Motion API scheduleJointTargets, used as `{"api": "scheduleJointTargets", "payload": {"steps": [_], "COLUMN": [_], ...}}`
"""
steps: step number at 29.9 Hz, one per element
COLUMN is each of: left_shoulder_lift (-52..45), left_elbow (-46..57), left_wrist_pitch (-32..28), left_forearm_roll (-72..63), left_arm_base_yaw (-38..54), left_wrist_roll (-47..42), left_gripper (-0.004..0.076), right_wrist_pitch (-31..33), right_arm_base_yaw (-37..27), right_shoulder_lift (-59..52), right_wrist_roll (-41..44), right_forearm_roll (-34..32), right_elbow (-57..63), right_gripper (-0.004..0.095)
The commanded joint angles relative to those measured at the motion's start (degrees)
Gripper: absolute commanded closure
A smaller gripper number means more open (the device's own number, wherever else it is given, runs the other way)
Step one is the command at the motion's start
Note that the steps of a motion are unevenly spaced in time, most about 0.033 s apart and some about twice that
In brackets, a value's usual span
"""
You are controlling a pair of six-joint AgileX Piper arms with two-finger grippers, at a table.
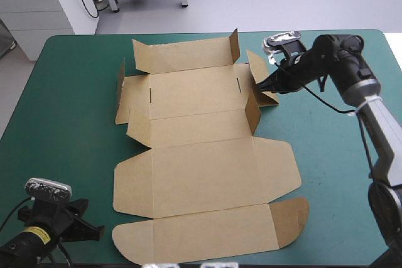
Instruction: Fold the box
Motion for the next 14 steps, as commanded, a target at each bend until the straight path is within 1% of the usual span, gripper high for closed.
{"api": "scheduleJointTargets", "payload": {"steps": [1, 3, 5, 8, 10, 14], "left_shoulder_lift": [0.35, 0.35, 0.35, 0.35, 0.35, 0.35], "left_elbow": [-1.51, -1.51, -1.51, -1.51, -1.51, -1.51], "left_wrist_pitch": [-2.97, -2.97, -2.97, -2.97, -2.97, -2.97], "left_forearm_roll": [-0.12, -0.12, -0.12, -0.12, -0.12, -0.12], "left_arm_base_yaw": [-0.04, -0.04, -0.04, -0.04, -0.04, -0.04], "left_wrist_roll": [-0.07, -0.07, -0.07, -0.07, -0.07, -0.07], "left_gripper": [0.0731, 0.0731, 0.0731, 0.0731, 0.0731, 0.0731], "right_wrist_pitch": [-2.49, -2.3, -1.49, 0.01, 0.4, 0.4], "right_arm_base_yaw": [1.57, 2.47, 3.18, 3.58, 3.58, 3.58], "right_shoulder_lift": [0.35, 1.5, 2.62, 4.06, 4.91, 7.0], "right_wrist_roll": [0.05, 1.38, 3.1, 3.04, 2.39, 2.39], "right_forearm_roll": [-1.44, -2.09, -2.22, -1.97, -1.55, 0.27], "right_elbow": [-3.83, -4.61, -5.45, -6.15, -6.4, -6.52], "right_gripper": [0.0851, 0.0759, 0.0618, 0.0496, 0.0458, 0.0465]}}
